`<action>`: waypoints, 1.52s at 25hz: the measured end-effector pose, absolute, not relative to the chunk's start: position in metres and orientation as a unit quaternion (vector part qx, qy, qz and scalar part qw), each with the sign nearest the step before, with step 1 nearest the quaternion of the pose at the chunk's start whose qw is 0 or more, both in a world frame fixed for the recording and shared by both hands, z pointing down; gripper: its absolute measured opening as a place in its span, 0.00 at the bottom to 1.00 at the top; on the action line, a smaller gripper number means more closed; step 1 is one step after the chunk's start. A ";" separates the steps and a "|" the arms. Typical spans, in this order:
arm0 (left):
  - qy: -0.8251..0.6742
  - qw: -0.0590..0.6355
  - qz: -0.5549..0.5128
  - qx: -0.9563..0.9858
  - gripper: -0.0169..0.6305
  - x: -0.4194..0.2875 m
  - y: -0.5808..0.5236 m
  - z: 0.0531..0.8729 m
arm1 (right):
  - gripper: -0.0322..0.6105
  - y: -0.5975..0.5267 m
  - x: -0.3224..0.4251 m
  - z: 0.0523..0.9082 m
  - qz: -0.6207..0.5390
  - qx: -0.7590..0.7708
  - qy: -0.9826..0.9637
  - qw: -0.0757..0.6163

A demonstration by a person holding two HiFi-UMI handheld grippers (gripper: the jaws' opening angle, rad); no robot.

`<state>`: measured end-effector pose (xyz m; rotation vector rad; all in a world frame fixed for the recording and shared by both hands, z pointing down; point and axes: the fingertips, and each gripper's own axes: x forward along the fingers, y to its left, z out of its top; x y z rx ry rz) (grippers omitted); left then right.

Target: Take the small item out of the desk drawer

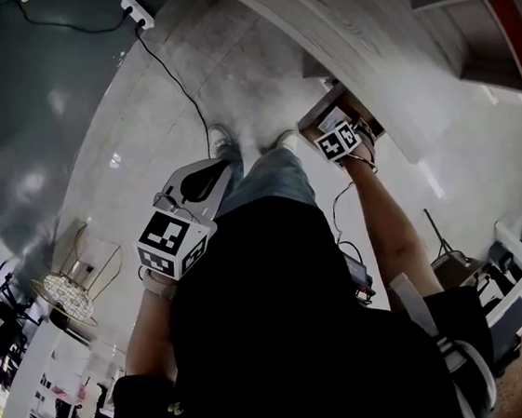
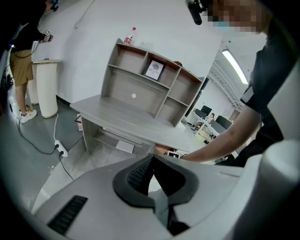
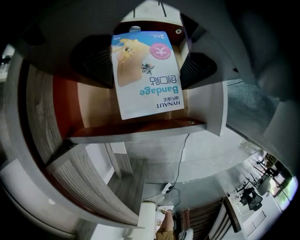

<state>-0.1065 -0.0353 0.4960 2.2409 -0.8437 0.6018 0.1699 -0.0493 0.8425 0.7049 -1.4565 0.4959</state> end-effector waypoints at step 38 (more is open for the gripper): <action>-0.305 0.249 0.138 0.909 0.04 -0.104 -0.072 0.407 | 0.72 -0.089 0.035 0.500 0.196 0.452 -0.788 0.369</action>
